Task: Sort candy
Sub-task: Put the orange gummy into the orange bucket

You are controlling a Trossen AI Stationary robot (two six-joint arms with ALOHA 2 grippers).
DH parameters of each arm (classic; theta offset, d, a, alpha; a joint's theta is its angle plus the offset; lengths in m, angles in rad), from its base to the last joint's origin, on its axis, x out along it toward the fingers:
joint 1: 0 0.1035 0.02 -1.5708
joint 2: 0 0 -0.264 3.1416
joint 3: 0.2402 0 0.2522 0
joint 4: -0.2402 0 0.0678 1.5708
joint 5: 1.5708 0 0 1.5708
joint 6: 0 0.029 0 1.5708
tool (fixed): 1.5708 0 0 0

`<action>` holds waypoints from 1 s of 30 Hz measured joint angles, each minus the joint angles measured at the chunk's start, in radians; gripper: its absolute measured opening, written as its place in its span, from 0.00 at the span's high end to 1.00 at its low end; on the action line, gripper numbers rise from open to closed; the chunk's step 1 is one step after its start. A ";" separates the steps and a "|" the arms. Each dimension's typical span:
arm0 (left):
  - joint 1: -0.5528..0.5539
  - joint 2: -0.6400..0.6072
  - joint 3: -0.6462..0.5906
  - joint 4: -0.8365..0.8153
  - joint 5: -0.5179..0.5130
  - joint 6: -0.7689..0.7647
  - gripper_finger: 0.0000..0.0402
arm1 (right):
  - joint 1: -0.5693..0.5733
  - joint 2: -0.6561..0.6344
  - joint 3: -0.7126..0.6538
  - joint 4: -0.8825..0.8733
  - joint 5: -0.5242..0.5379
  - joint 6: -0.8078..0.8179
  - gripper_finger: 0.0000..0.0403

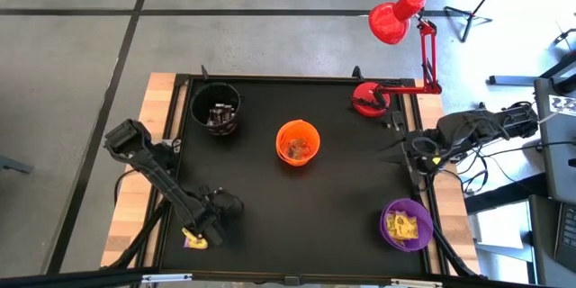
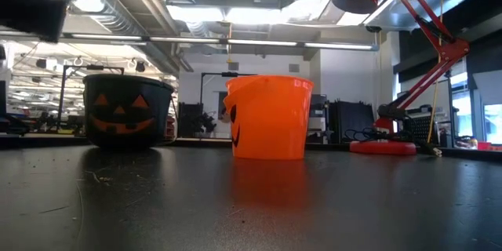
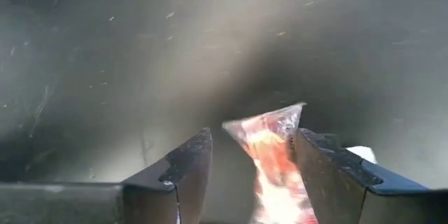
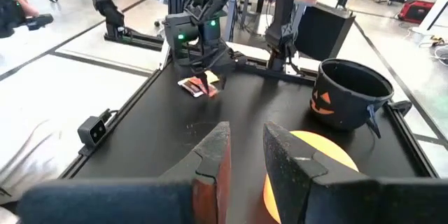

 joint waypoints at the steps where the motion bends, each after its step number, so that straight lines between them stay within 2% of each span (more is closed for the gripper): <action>1: 0.005 0.000 -0.015 0.001 0.007 -0.002 0.52 | 0.000 0.000 0.000 -0.003 0.000 0.000 0.79; 6: 0.030 -0.005 -0.081 0.050 0.069 -0.017 0.56 | 0.000 0.008 0.000 -0.010 0.000 0.000 0.79; 10: 0.046 -0.006 -0.085 0.069 0.080 0.028 0.65 | 0.000 0.010 0.000 -0.013 0.000 0.000 0.79; 16: 0.089 -0.008 -0.022 0.024 -0.008 0.096 0.88 | 0.000 0.009 0.000 -0.012 0.008 0.000 0.79; 20: 0.120 -0.041 0.025 0.001 -0.070 0.167 0.95 | 0.000 0.009 0.000 -0.012 0.008 0.000 0.79; 22: 0.138 -0.061 0.053 0.005 -0.132 0.204 0.96 | 0.000 0.009 0.000 -0.013 0.008 0.000 0.79; 25: 0.157 -0.106 0.092 0.016 -0.292 0.272 0.96 | 0.000 0.009 0.000 -0.013 0.008 0.000 0.79; 30: 0.173 -0.183 0.112 0.124 -0.679 0.423 0.93 | 0.000 0.009 0.000 -0.012 0.009 0.000 0.79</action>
